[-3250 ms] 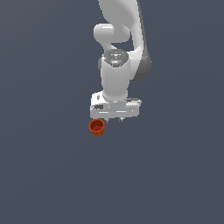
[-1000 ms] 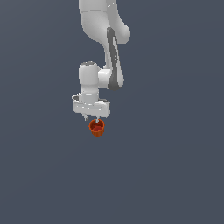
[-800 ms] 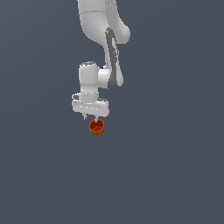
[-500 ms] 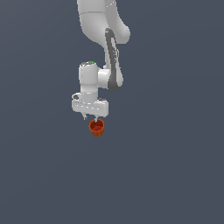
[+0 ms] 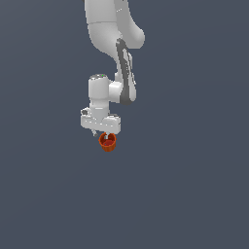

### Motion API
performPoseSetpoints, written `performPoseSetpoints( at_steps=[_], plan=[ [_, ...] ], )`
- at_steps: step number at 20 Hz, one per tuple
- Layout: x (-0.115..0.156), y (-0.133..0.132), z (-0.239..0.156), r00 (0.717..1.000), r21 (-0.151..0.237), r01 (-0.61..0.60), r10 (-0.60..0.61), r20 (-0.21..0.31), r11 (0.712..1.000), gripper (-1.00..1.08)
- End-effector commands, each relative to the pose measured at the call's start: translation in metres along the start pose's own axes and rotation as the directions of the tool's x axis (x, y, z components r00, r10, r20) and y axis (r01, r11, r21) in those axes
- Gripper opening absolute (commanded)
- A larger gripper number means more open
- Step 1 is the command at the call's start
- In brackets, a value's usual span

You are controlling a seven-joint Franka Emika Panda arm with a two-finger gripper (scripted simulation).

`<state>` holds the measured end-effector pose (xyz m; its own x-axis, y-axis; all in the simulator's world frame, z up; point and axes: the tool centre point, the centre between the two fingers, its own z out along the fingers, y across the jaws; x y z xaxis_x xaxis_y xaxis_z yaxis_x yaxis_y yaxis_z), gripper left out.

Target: Pick up the object and move it to a goal position.

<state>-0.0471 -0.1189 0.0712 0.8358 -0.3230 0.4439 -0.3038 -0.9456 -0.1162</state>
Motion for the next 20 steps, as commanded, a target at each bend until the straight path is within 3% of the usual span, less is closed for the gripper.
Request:
performPoseSetpoints(
  at_steps=[1,5,6,20],
  plan=[
    [0.0000,0.0001,0.0058,1.000,0.000,0.000,0.000,-0.001,1.000,0.28],
    [0.0009,-0.0001,0.0077,1.000,0.001,-0.001,0.001,-0.001,1.000,0.28],
    [0.0009,-0.0001,0.0077,1.000,0.001,-0.001,0.001,-0.001,1.000,-1.00],
    [0.0029,-0.0032,0.0047,1.000,0.001,-0.001,0.002,-0.002,1.000,-1.00]
  ],
)
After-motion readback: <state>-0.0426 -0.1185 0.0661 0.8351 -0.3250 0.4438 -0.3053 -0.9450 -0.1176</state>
